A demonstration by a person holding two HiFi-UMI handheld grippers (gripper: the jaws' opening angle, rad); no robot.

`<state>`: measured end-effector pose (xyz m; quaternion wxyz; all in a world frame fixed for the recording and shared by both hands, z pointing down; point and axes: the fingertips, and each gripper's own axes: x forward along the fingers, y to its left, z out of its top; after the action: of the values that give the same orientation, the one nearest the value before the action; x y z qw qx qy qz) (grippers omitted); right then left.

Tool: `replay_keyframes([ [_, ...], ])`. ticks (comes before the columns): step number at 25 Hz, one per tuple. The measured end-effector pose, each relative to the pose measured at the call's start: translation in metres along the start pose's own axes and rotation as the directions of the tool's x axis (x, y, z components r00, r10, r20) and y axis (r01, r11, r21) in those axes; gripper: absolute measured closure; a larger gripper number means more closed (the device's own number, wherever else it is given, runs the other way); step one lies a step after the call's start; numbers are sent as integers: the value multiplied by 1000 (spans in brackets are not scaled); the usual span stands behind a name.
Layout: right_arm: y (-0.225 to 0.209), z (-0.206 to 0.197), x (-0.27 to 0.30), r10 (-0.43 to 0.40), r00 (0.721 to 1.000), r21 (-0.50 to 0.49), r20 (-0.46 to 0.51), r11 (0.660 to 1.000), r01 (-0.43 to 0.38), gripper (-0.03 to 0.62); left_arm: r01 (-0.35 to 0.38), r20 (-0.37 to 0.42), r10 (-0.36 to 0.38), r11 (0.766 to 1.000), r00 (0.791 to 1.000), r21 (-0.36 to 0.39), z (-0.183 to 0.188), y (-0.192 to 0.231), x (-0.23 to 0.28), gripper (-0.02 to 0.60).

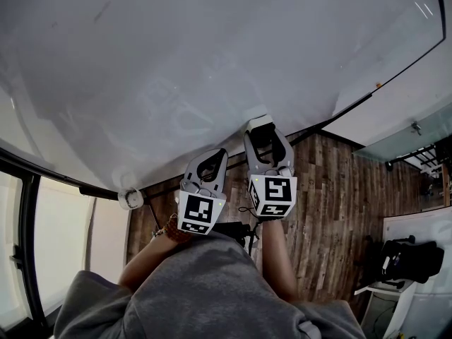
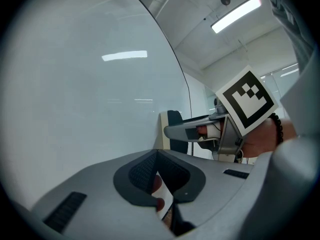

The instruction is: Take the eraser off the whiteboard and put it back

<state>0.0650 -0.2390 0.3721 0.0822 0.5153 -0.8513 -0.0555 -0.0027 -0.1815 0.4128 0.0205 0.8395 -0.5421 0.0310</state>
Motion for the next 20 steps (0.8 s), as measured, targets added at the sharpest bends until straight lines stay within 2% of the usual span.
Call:
replay_keyframes([
  [20, 1, 2, -3, -6, 1000, -2, 0, 1000, 6, 356, 21, -9, -21, 1000, 1000, 2, -2, -3, -1, 575],
])
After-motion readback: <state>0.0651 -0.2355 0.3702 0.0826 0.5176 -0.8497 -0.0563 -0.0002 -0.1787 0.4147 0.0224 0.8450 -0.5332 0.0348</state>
